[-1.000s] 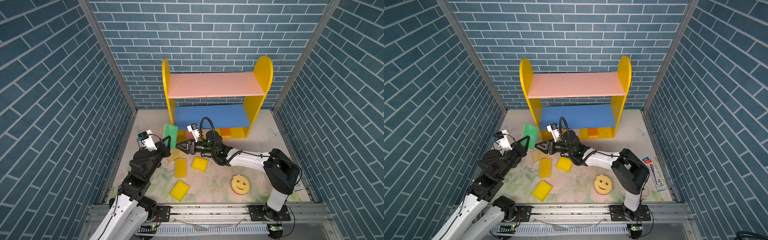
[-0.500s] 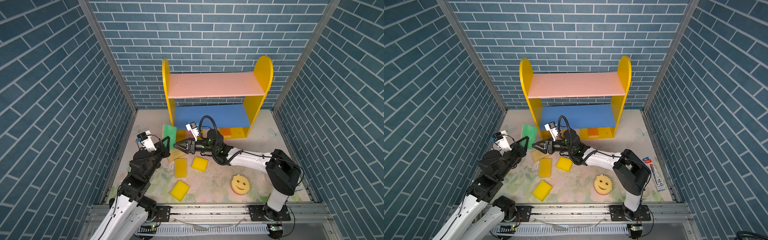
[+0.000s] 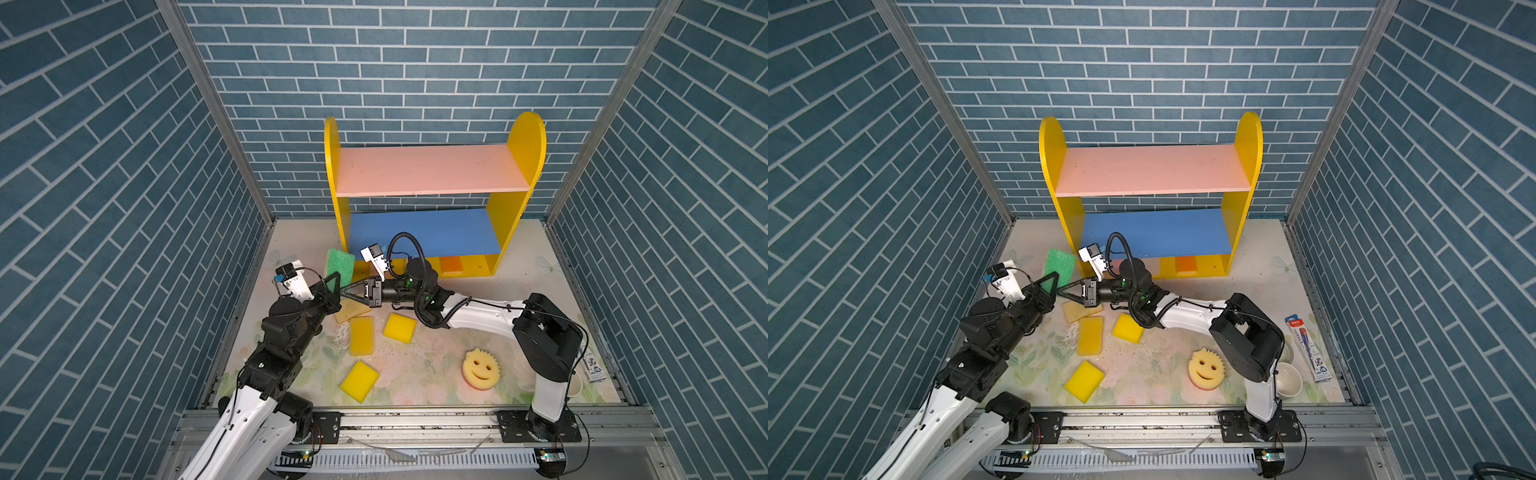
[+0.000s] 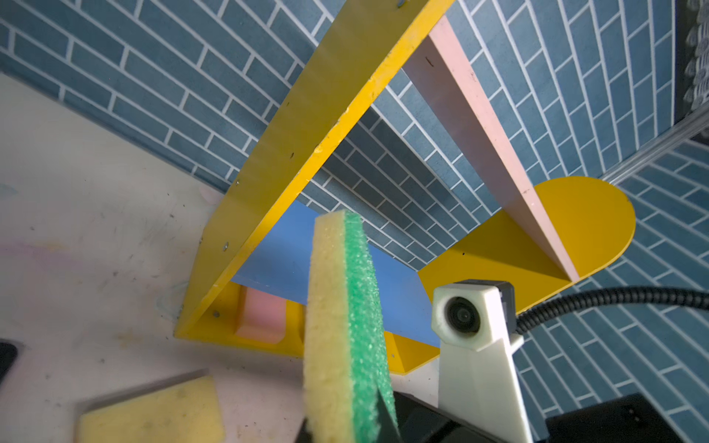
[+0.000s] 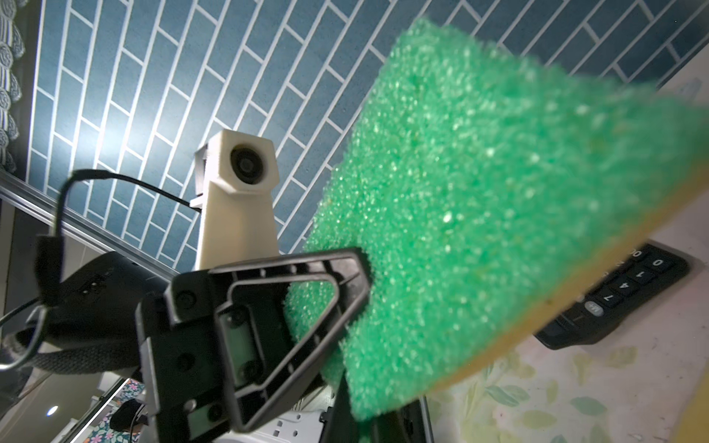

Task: Place and organize the cleaning sponges onto the shelf
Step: 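Carry the green-and-yellow sponge with the right gripper onto the blue shelf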

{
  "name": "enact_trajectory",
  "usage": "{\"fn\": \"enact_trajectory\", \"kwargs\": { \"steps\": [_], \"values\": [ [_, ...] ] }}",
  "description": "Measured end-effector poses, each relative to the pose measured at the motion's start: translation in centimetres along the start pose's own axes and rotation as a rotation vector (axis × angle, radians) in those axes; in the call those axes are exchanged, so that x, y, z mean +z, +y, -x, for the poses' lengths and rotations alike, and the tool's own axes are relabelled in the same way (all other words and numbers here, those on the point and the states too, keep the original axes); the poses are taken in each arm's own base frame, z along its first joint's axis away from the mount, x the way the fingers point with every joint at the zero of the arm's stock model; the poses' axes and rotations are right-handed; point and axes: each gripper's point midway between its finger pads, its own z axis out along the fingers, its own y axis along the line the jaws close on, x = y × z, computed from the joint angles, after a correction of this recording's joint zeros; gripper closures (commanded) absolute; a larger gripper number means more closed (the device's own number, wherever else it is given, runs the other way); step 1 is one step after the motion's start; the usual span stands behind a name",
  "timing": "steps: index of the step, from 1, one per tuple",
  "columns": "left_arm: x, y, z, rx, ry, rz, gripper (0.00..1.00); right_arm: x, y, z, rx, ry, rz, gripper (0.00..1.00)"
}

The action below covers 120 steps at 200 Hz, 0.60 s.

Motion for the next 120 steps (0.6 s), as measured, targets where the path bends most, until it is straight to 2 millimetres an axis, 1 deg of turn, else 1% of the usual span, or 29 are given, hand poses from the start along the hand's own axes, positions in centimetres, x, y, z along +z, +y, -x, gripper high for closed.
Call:
{"fn": "enact_trajectory", "kwargs": {
  "steps": [4, 12, 17, 25, 36, 57, 72, 84, 90, 108, 120],
  "values": [
    [-0.1, 0.0, 0.0, 0.007, 0.001, 0.000, 0.30, -0.1, -0.1, 0.1, 0.002, -0.002, -0.005, 1.00],
    [-0.2, 0.1, -0.1, 0.016, 0.005, 0.003, 0.19, -0.2, -0.4, 0.2, 0.009, -0.004, -0.017, 1.00],
    [-0.4, 0.2, -0.2, 0.024, 0.008, 0.008, 0.15, -0.5, -0.8, 0.4, 0.017, -0.005, -0.033, 1.00],
    [-0.7, 0.5, -0.3, 0.041, 0.015, 0.026, 0.11, -1.0, -1.6, 0.7, 0.031, -0.006, -0.066, 1.00],
    [-1.2, 0.8, -0.1, 0.057, 0.020, 0.055, 0.09, -2.2, -3.1, 1.5, 0.058, -0.014, -0.134, 1.00],
    [-2.3, 1.2, 0.6, 0.108, 0.016, 0.107, 0.07, -5.4, -6.6, 3.3, 0.077, -0.017, -0.320, 1.00],
    [-3.3, 1.5, 1.1, 0.138, 0.010, 0.137, 0.07, -7.4, -8.8, 5.1, 0.061, -0.006, -0.475, 1.00],
    [-4.1, 1.7, 1.4, 0.154, 0.002, 0.157, 0.07, -8.5, -9.4, 6.5, 0.032, 0.015, -0.572, 1.00],
    [-4.3, 1.9, 1.5, 0.161, 0.001, 0.171, 0.07, -8.8, -9.3, 7.3, 0.010, 0.027, -0.608, 1.00],
    [-4.9, 2.9, 1.0, 0.175, 0.017, 0.211, 0.05, -9.2, -8.7, 9.1, -0.060, 0.064, -0.675, 1.00],
    [-5.2, 3.5, 0.7, 0.180, 0.030, 0.237, 0.05, -9.2, -8.8, 9.6, -0.093, 0.099, -0.707, 1.00]
  ]
}}
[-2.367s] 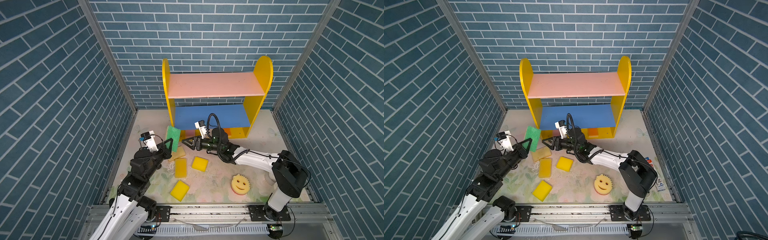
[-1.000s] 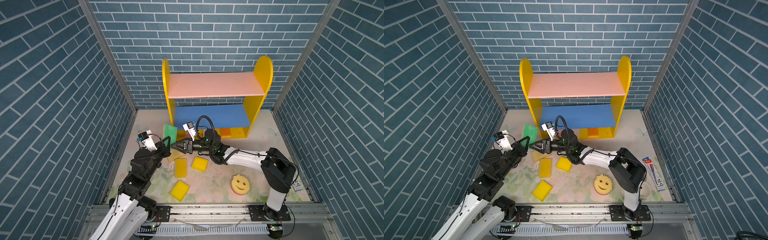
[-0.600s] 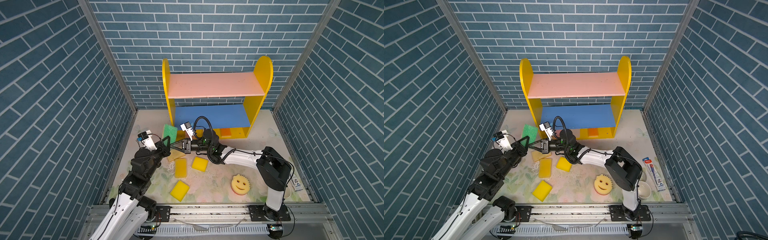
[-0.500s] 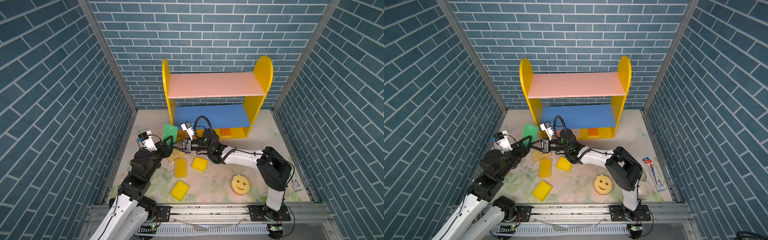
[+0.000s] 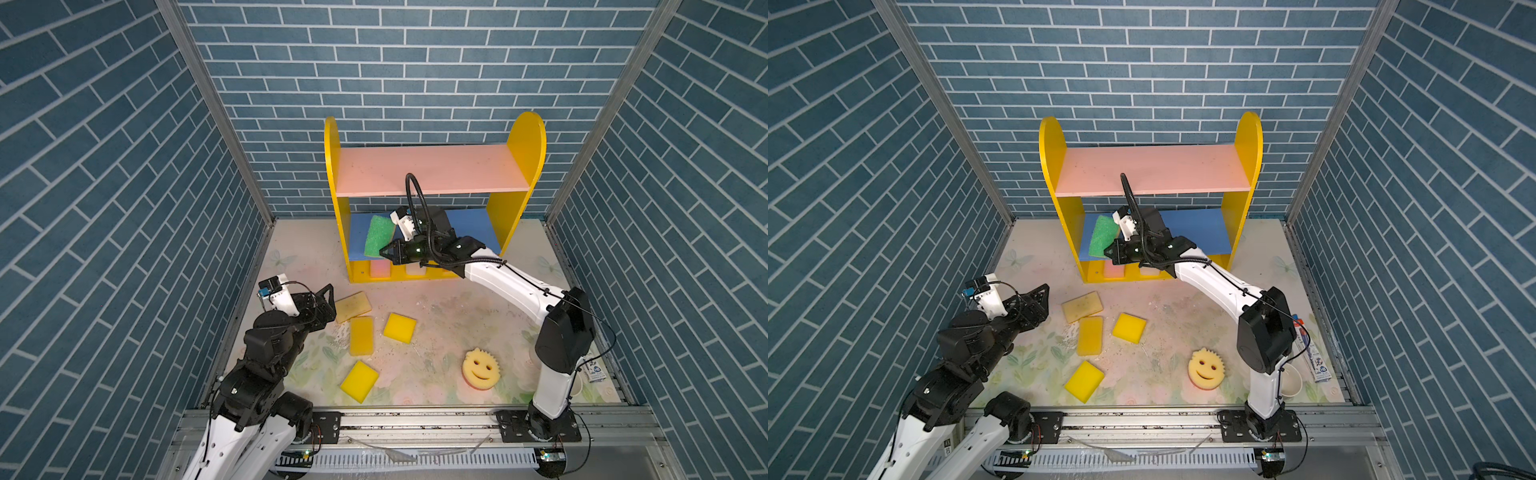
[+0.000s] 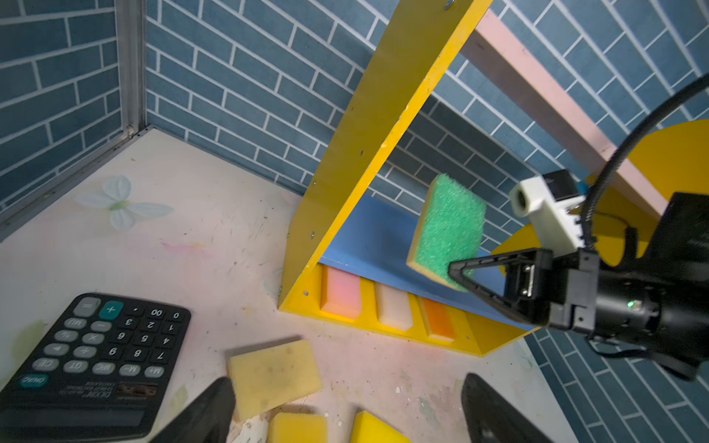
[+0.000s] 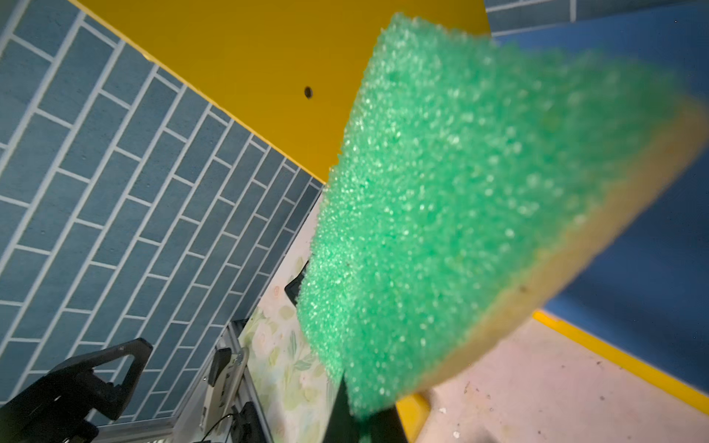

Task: Place and organize the cleaning sponges onto the shelf
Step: 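Carry the green-and-yellow sponge with the right gripper onto the blue shelf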

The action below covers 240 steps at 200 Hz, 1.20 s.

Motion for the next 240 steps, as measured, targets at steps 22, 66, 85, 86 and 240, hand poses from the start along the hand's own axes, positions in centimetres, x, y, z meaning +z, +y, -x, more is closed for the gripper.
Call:
{"fn": "enact_trajectory", "kwargs": {
  "steps": [22, 66, 85, 86, 240],
  "values": [
    [-0.3, 0.7, -0.4, 0.005, 0.012, 0.027, 0.05, 1.4, -1.5, -0.4, -0.046, 0.064, -0.061, 1.00],
    [-1.0, 1.7, -0.5, 0.015, 0.019, 0.075, 0.05, 4.5, -5.6, -4.4, -0.073, 0.228, -0.159, 1.00],
    [-1.3, 2.0, -0.5, 0.015, 0.016, 0.088, 0.04, 4.9, -6.8, -5.1, -0.070, 0.248, -0.190, 1.00],
    [-1.3, 2.0, -0.5, 0.014, 0.016, 0.088, 0.04, 4.9, -6.8, -5.1, -0.070, 0.248, -0.190, 1.00],
    [-1.2, 2.1, -0.9, -0.010, 0.028, 0.090, 0.04, 7.6, -8.1, -1.5, -0.068, -0.056, -0.117, 1.00]
  ]
}}
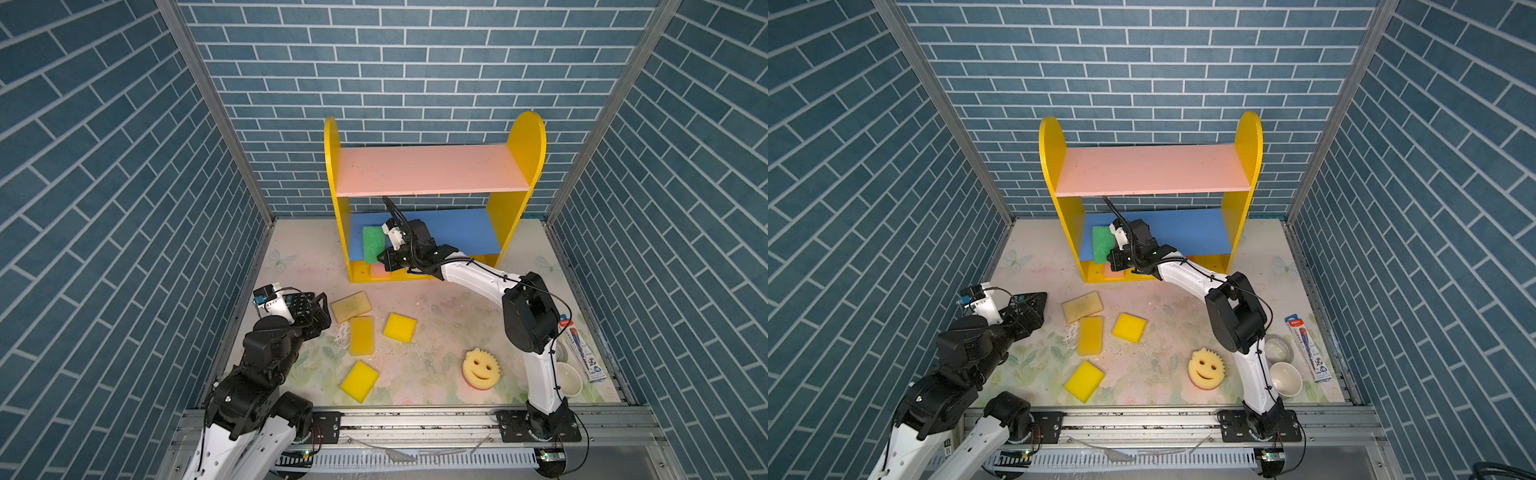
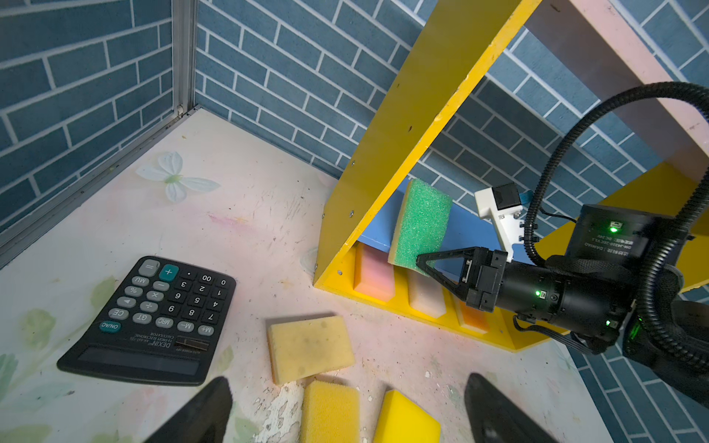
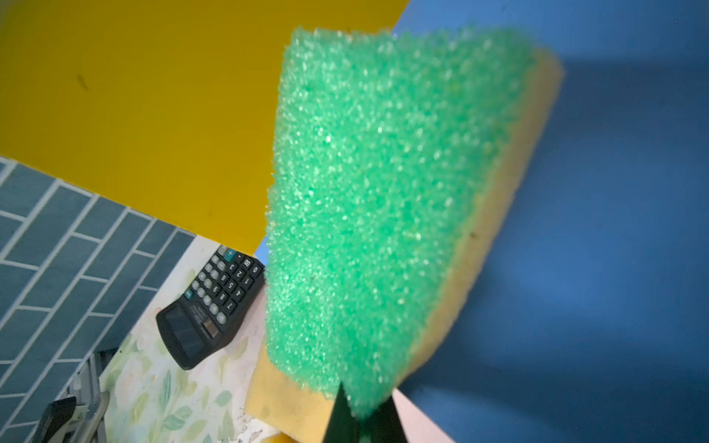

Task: Place and organize the cleaning sponges onto the shelf
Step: 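Carry the green-and-yellow sponge with the right gripper onto the blue shelf, then lower the green sponge flat onto the blue shelf with the right gripper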

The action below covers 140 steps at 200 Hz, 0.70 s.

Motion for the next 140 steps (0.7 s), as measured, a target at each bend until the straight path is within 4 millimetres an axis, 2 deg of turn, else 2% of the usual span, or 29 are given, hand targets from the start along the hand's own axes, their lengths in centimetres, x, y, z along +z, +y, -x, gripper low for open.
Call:
{"fn": "enact_trajectory", "kwargs": {
  "steps": [26, 60, 86, 104, 140],
  "values": [
    [-0.1, 0.0, 0.0, -0.004, -0.002, -0.001, 0.04, -0.2, -0.3, 1.5, 0.041, -0.061, 0.037, 1.00],
    [0.1, 0.2, -0.3, -0.004, 0.006, 0.005, 0.04, -1.0, -1.7, 4.1, 0.066, -0.149, 0.039, 1.00],
    [0.1, 0.2, -0.3, -0.008, 0.007, 0.005, 0.04, -1.2, -2.2, 4.7, 0.074, -0.149, 0.032, 1.00],
    [0.1, 0.2, -0.3, -0.012, 0.007, 0.005, 0.04, -1.2, -1.6, 5.1, 0.078, -0.132, 0.046, 1.00],
    [0.1, 0.2, -0.3, -0.014, 0.006, 0.007, 0.04, -1.7, -0.3, 4.6, 0.101, -0.048, 0.073, 1.00]
  ]
}}
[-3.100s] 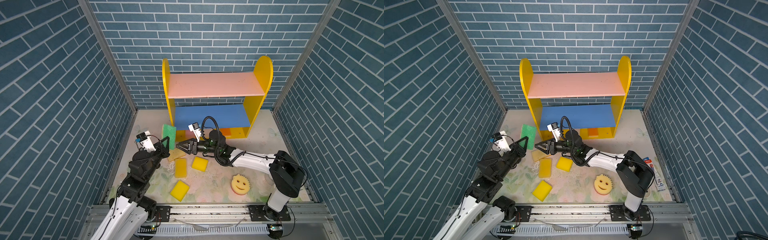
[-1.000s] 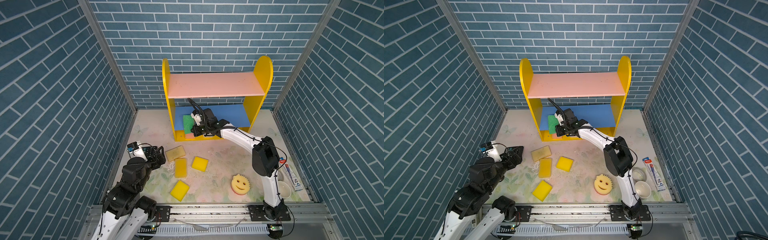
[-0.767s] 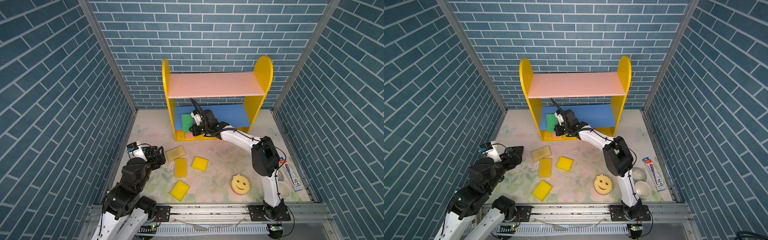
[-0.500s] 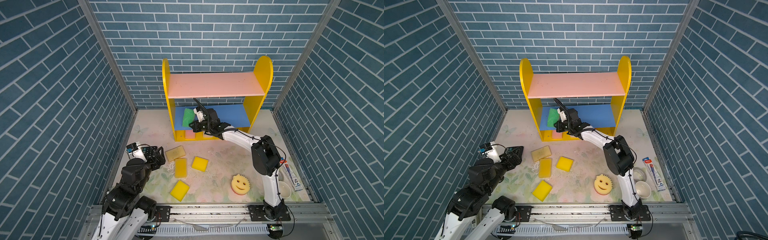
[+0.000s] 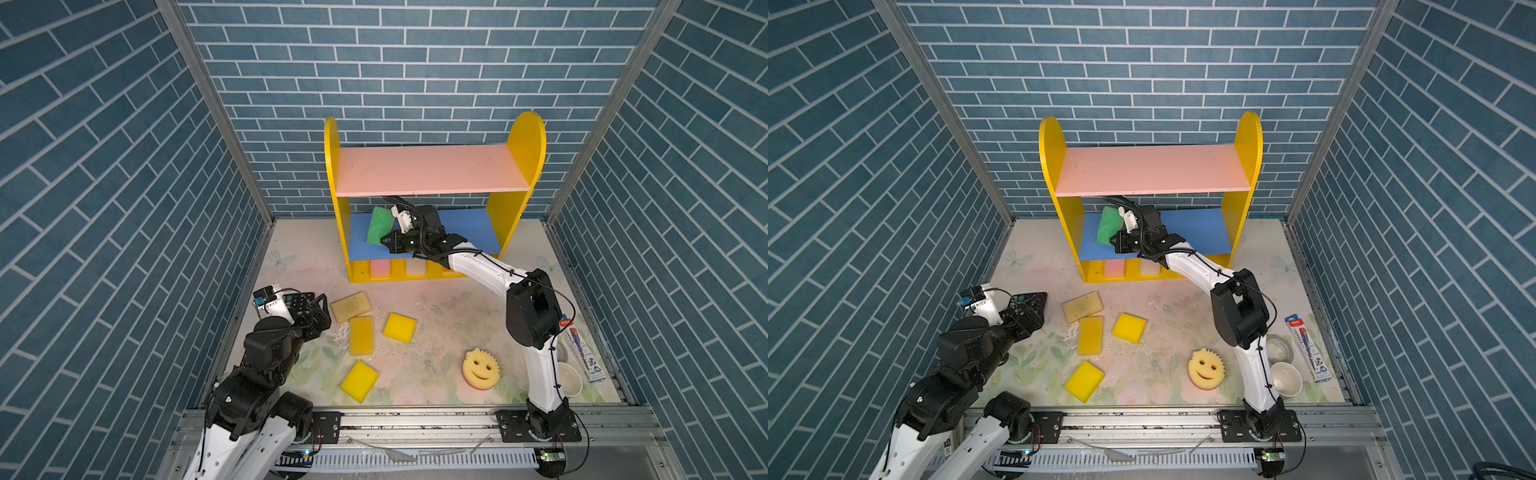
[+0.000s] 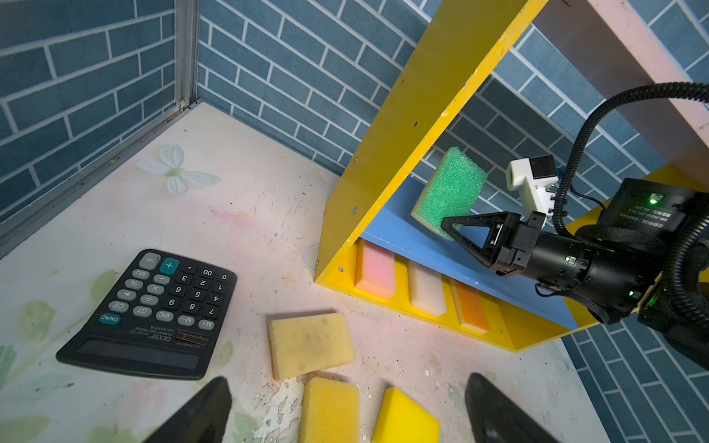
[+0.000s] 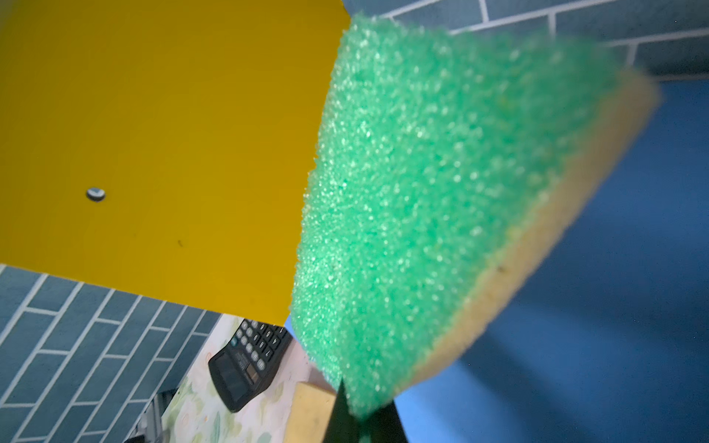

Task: Place and organize the cleaning sponges onto the shelf
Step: 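Lower the green sponge flat onto the blue shelf with the right gripper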

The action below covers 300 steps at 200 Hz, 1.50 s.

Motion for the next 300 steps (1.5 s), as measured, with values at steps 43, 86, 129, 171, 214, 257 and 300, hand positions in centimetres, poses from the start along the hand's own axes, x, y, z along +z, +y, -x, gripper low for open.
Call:
{"fn": "enact_trajectory", "kwargs": {
  "steps": [43, 86, 129, 171, 214, 257, 300],
  "values": [
    [0.2, 0.0, -0.1, 0.001, 0.009, 0.005, 0.04, 0.1, 0.7, -0.6, 0.016, 0.096, -0.002, 1.00],
    [0.8, 0.3, -0.9, 0.000, 0.028, 0.015, 0.04, 1.8, -0.5, -2.4, 0.033, 0.194, -0.042, 1.00],
    [0.9, 0.4, -1.0, 0.002, 0.033, 0.019, 0.04, 2.2, -1.0, -3.0, 0.056, 0.239, -0.057, 1.00],
    [1.2, 0.4, -1.2, 0.005, 0.044, 0.026, 0.04, 2.1, -1.4, -2.9, 0.047, 0.238, -0.085, 0.73],
    [1.4, 0.2, -1.5, 0.007, 0.062, 0.018, 0.04, 1.9, -1.7, -2.4, 0.030, 0.223, -0.110, 0.65],
    [1.5, 0.0, -1.6, 0.006, 0.066, 0.011, 0.04, 1.8, -2.4, -1.8, 0.020, 0.199, -0.155, 0.59],
    [1.6, 0.0, -1.9, 0.003, 0.072, 0.007, 0.04, 1.7, -2.7, -1.3, -0.002, 0.181, -0.172, 0.51]
  ]
}}
